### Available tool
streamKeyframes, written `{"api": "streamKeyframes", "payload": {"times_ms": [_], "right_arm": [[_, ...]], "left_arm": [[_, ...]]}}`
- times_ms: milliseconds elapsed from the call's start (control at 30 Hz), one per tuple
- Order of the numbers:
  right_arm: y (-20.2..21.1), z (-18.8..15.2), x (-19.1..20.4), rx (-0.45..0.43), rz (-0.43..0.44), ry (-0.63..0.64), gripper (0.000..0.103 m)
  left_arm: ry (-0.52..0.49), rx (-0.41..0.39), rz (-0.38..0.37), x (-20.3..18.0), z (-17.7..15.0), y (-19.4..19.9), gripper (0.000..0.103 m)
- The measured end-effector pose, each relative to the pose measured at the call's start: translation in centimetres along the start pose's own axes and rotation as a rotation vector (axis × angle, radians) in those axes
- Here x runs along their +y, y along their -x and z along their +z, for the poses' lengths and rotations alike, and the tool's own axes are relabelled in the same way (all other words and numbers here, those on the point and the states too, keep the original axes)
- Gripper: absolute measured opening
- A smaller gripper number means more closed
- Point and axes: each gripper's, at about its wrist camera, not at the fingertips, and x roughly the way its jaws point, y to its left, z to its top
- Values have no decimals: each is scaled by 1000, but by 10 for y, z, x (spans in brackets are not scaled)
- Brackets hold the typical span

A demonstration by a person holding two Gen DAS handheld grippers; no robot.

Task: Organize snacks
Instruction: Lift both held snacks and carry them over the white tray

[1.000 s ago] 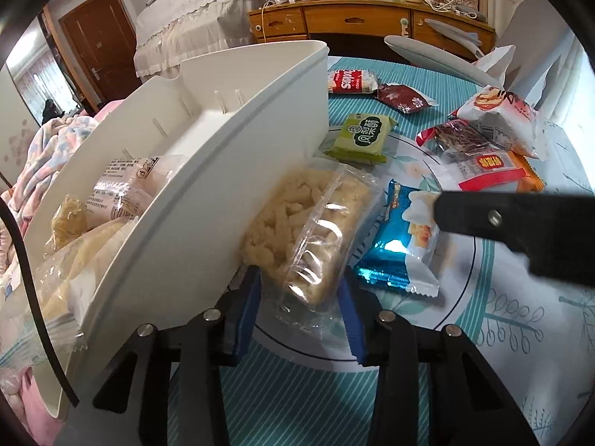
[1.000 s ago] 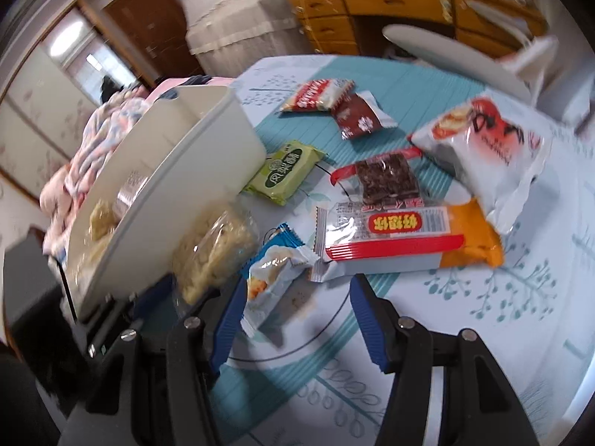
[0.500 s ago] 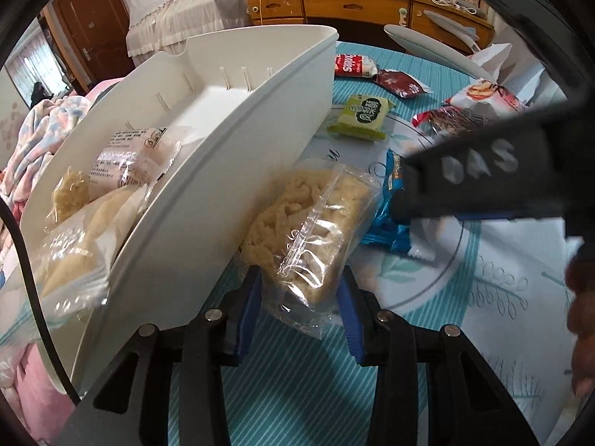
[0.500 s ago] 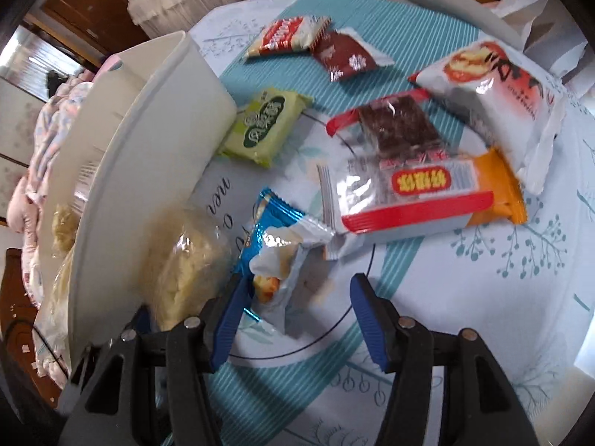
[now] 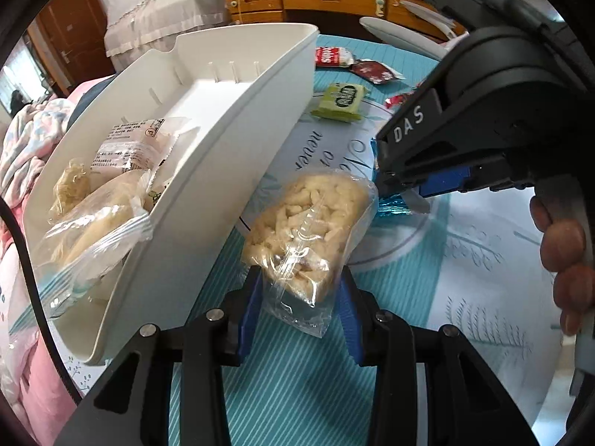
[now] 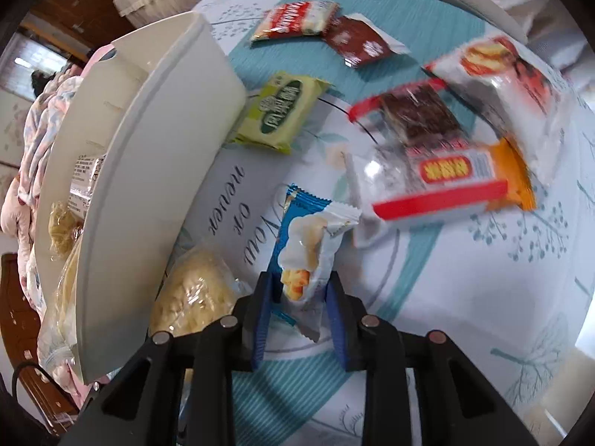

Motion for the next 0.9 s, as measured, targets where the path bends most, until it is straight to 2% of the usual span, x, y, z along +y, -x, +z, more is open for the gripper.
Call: {"api": "streamKeyframes", "payload": {"times_ms": [300,500,667,900], "right_arm": [[18,-38,-48,38,62,-233,27],[38,-66,-80,15,111,-396,27],[65,-92,-79,-29,142,-468,27],[90,-108,-63,-85,175,-534,27]], "left_arm": [[-157,-50,-68,-15,-2,41,37],[-263,-90,-112,-22,6,71,37],[-331,-136,-162,-16,13,98,37],[-411,-180,-258,7,25,126,37]]}}
